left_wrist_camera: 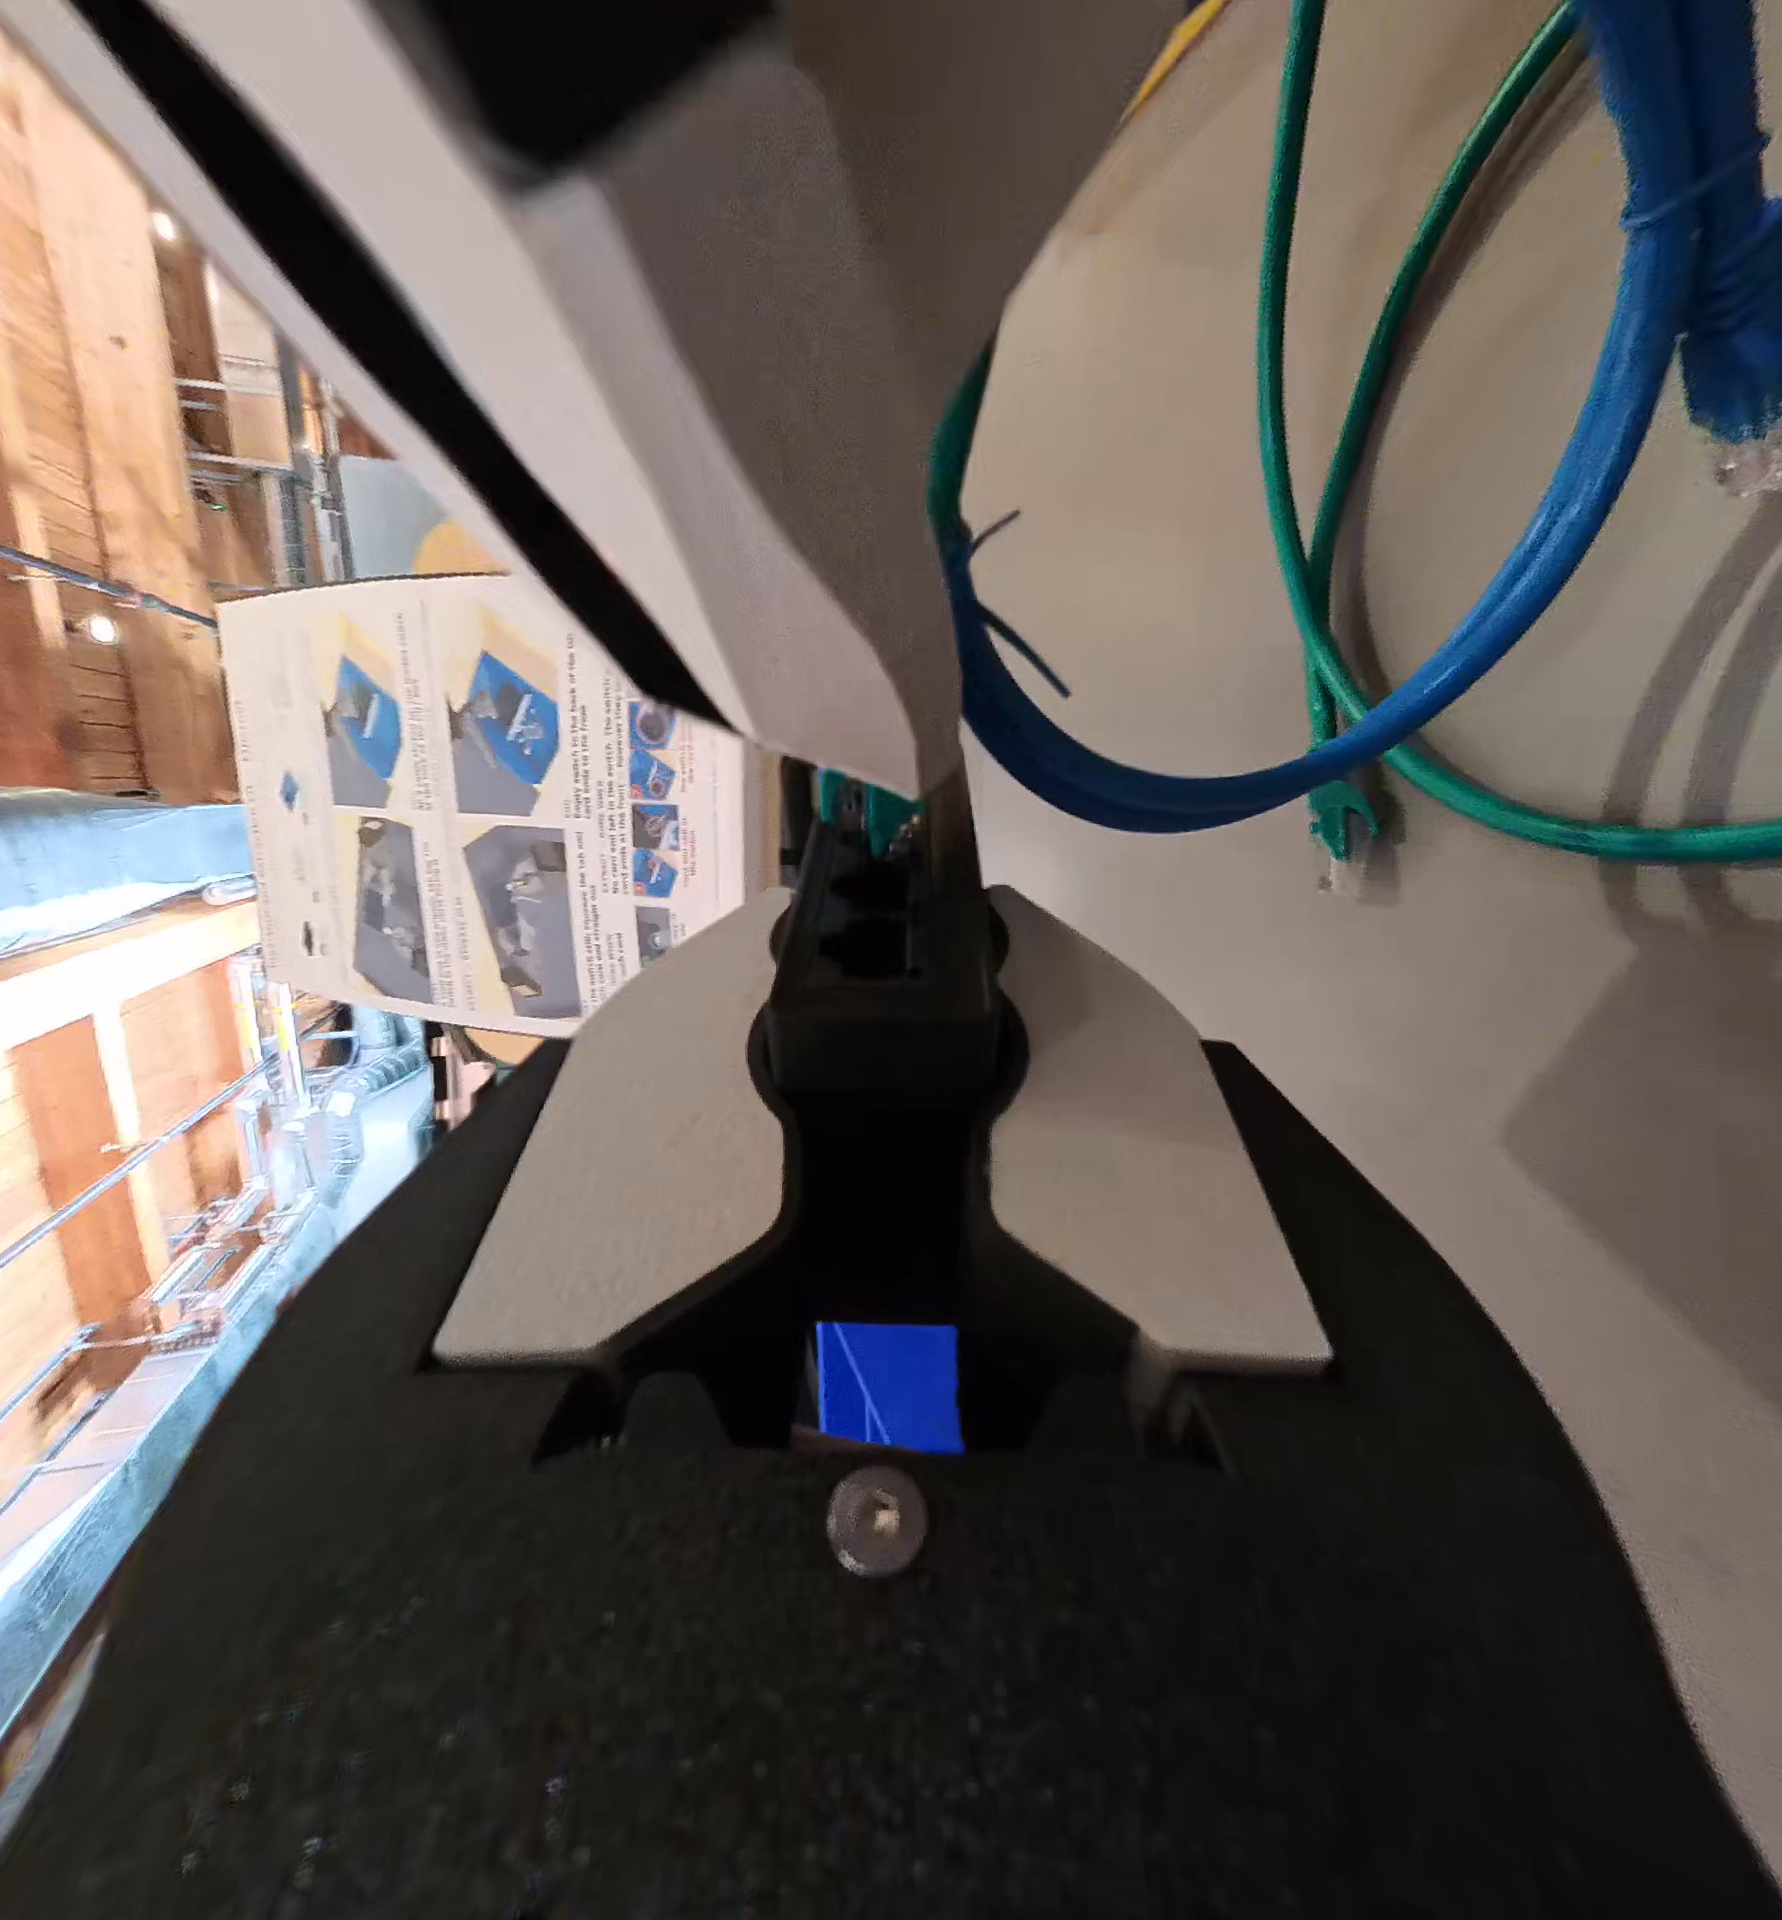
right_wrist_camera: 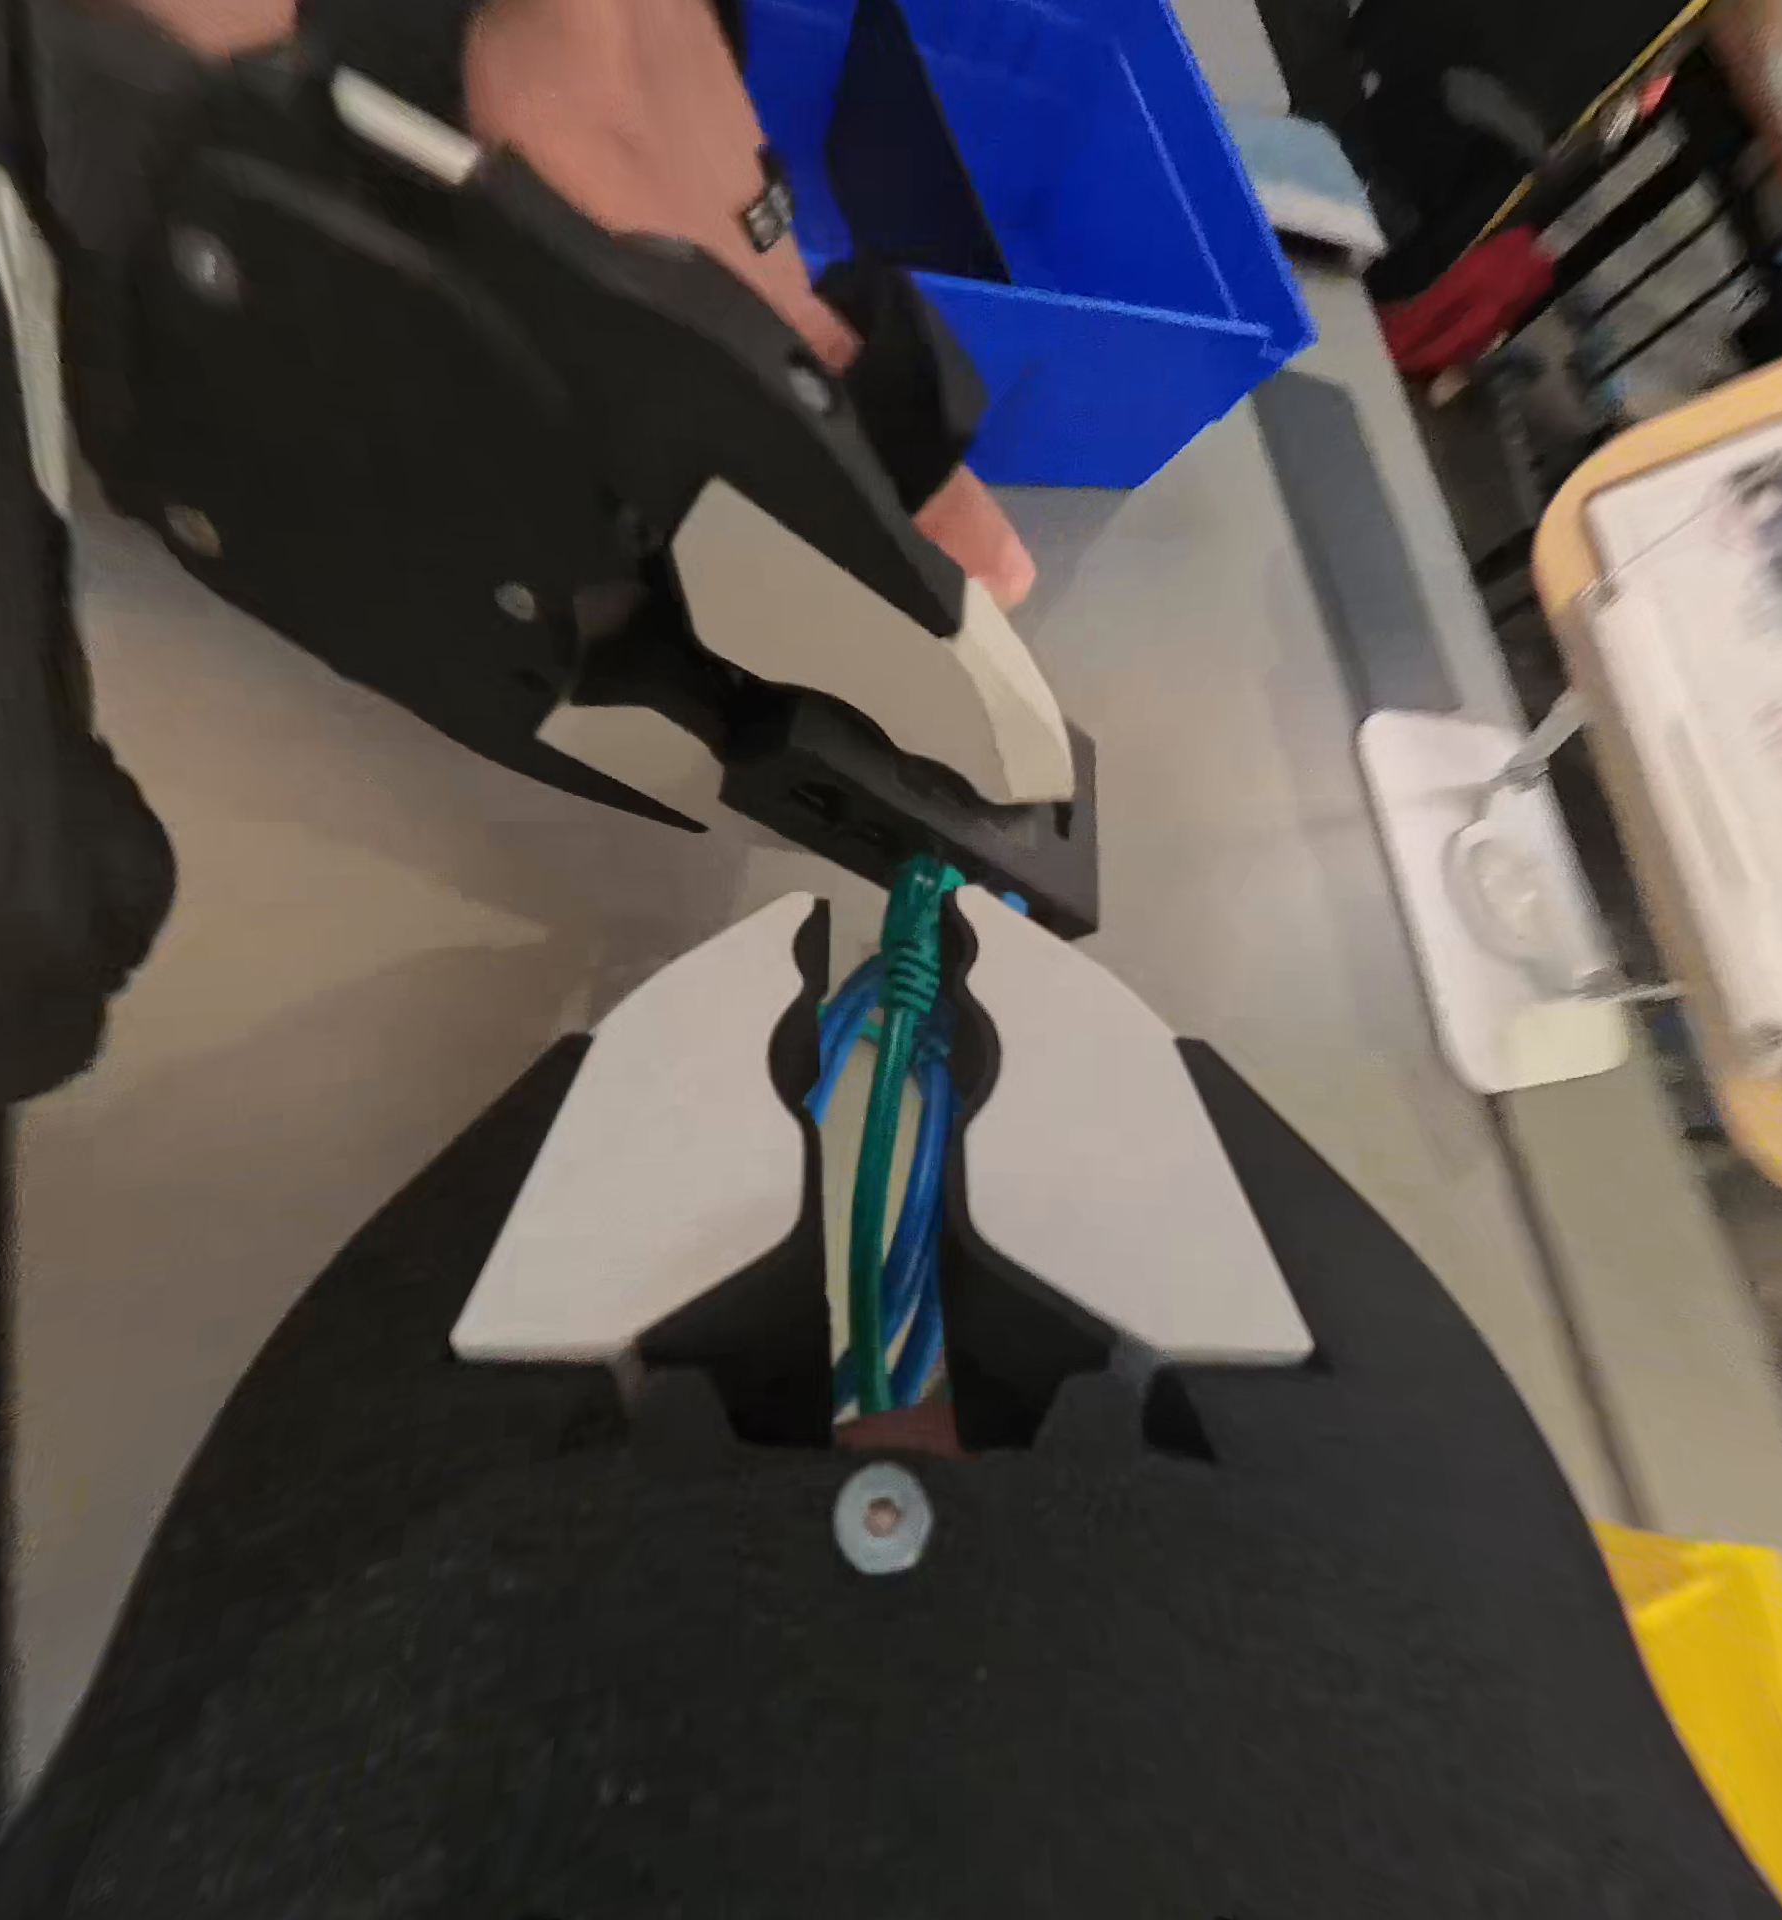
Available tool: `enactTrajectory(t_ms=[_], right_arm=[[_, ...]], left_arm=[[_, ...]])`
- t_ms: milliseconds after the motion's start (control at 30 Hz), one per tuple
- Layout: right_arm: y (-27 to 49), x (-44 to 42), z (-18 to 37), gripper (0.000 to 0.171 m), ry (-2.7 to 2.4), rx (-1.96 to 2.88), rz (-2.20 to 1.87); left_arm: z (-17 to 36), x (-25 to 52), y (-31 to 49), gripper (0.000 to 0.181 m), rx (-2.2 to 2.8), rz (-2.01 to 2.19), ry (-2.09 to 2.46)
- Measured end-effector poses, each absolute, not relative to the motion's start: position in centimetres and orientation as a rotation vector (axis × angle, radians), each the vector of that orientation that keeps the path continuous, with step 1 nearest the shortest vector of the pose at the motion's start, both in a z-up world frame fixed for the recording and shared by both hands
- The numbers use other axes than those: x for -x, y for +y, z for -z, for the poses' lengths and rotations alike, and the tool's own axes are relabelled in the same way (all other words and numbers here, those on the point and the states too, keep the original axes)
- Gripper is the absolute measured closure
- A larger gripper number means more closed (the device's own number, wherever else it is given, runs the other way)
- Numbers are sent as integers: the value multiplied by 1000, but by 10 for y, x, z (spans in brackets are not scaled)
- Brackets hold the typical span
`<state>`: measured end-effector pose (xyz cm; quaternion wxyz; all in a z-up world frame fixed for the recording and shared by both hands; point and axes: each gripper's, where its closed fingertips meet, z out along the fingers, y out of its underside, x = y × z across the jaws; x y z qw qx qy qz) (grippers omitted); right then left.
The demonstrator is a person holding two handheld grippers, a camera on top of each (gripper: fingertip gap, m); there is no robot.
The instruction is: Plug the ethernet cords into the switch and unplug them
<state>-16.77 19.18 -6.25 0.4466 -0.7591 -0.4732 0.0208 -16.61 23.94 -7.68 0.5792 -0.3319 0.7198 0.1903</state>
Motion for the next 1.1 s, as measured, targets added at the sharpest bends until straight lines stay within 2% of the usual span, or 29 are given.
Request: enactTrajectory(t_ms=[100, 167, 400, 867, 967, 1000, 1100], right_arm=[[190, 163, 63, 149, -997, 2004, -240], [194, 155, 60, 155, -904, 2008, -245], [195, 152, 71, 155, -842, 2039, -169], [193, 148, 70, 161, -733, 2009, -322], [189, 120, 70, 161, -681, 2031, -229], [181, 113, 64, 161, -642, 2013, -309], [167, 95, 57, 161, -612, 2002, -336]], left_arm=[[74, 165, 243, 152, 752, -480, 1642], [72, 166, 244, 152, 745, -498, 1616], [70, 167, 246, 152, 734, -544, 1583], [71, 163, 247, 152, 739, -504, 1595], [74, 198, 306, 152, 923, -679, 1546], [72, 209, 323, 152, 970, -658, 1530], [60, 207, 322, 152, 913, -656, 1521]])
